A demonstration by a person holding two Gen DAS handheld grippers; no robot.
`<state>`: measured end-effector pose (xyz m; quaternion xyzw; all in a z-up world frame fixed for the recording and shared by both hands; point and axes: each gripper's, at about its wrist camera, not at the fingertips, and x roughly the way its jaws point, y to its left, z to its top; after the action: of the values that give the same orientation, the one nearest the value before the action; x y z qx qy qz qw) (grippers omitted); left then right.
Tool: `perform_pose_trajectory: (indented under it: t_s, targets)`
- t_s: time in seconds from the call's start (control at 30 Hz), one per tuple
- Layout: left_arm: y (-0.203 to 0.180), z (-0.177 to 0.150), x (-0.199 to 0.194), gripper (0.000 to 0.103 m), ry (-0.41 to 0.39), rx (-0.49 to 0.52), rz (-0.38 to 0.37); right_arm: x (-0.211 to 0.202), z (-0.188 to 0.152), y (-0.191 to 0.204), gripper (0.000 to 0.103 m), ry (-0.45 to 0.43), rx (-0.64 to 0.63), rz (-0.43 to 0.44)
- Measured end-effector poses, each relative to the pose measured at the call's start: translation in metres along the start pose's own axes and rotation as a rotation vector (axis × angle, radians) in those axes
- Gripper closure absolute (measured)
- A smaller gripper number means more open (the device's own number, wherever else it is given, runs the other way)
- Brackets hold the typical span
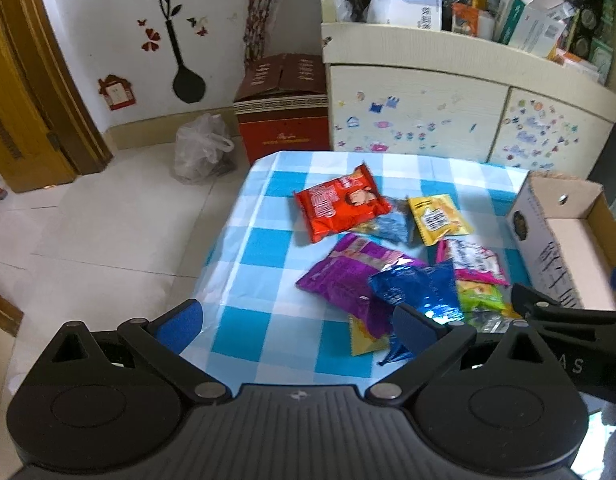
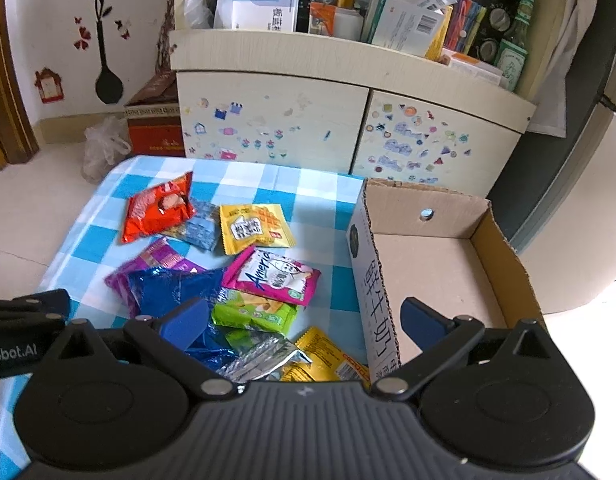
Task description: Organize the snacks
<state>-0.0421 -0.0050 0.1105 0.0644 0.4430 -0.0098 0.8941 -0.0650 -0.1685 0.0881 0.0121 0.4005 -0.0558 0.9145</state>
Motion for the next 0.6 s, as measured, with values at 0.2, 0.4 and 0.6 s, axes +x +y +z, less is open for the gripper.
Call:
perform_pose_trajectory:
  t_s: [0.2,0.4,0.6]
  targets:
    - [0.003,0.017,-0.005,0.000,-0.022,0.074,-0.016,-0.011,0.008,-0.020,0.001,-0.031,0.051,0.116]
    - [0.015,0.035,0.009,0.000,-0.023,0.077,-0.072,-0.016,0.013,-0.049,0.001,-0.054,0.163,0.233]
    - [0.010,0.027,0.040,0.000,0.050,0.010,-0.177,-0.015,0.010,-0.058,0.001,-0.064,0.190,0.261]
